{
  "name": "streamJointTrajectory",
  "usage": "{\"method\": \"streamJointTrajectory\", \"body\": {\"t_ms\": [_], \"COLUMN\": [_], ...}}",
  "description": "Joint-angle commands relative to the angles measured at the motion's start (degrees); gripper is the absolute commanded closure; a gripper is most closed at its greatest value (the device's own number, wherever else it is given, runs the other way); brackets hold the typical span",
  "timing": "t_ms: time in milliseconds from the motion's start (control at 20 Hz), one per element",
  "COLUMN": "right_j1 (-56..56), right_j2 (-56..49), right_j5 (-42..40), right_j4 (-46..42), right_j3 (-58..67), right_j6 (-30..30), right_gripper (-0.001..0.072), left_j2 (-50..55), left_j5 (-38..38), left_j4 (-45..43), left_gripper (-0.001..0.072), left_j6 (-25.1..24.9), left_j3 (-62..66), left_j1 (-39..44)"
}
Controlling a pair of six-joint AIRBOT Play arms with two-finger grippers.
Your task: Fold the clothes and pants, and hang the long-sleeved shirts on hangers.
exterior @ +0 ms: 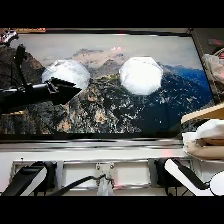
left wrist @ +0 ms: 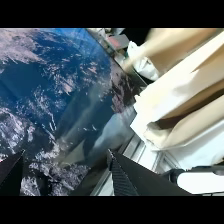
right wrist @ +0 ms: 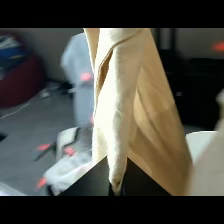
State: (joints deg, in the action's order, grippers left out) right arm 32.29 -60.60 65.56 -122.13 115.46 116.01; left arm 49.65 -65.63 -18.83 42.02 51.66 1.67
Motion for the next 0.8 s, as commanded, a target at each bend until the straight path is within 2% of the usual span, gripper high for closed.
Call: {"method": "streamJointTrajectory", "body": {"t_ms": [0,550,600,700,750], "right_j1": [5.97,21.42,22.67,25.05,26.12], "right_j2": [-0.31,-4.92,-5.27,-5.88,-6.27], "right_j5": [-2.89,-8.52,-9.31,-10.67,-11.15], "right_j4": [0.55,13.75,15.17,18.36,19.91], "right_j3": [0.24,0.24,0.24,0.24,0.24], "right_j6": [0.33,-0.15,-0.15,-1.49,-2.89], "right_gripper": [0.0681,0.0681,0.0681,0.0681,0.0681], "left_j2": [-0.02,0.02,0.02,0.02,0.02], "left_j5": [0.02,0.24,0.28,0.26,0.26], "left_j4": [-0.02,-2.38,-2.34,-2.36,-2.36], "left_gripper": [0.0139,0.0139,0.0147,0.0236,0.0236], "left_j6": [-0.02,0.02,0.02,0.02,0.00], "left_j3": [-0.02,-0.04,-0.04,-0.04,-0.04], "left_j1": [0.02,0.02,0.02,0.02,0.02]}}
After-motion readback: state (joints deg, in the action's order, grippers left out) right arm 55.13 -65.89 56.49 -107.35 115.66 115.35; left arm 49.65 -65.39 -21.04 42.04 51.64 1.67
